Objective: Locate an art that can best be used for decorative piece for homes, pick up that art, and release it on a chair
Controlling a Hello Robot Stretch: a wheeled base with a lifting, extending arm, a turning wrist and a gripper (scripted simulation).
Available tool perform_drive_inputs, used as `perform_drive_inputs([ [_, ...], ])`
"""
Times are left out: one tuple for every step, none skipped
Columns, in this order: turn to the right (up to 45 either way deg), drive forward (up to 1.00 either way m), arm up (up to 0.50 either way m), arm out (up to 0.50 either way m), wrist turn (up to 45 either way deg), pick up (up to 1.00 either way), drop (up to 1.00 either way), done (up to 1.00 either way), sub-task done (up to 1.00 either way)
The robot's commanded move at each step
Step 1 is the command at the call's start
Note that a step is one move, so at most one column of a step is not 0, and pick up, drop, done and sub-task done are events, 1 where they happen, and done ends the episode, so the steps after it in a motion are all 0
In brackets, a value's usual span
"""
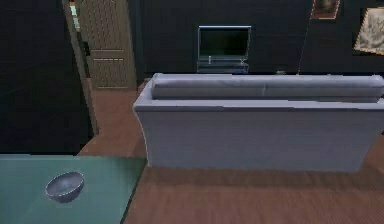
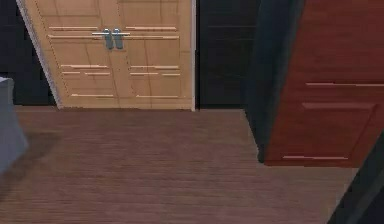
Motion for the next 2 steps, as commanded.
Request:
perform_drive_inputs([
  [0.0,1.0,0.0,0.0,0.0,0.0,0.0,0.0,0.0],
  [-33.0,0.0,0.0,0.0,0.0,0.0,0.0,0.0,0.0],
])
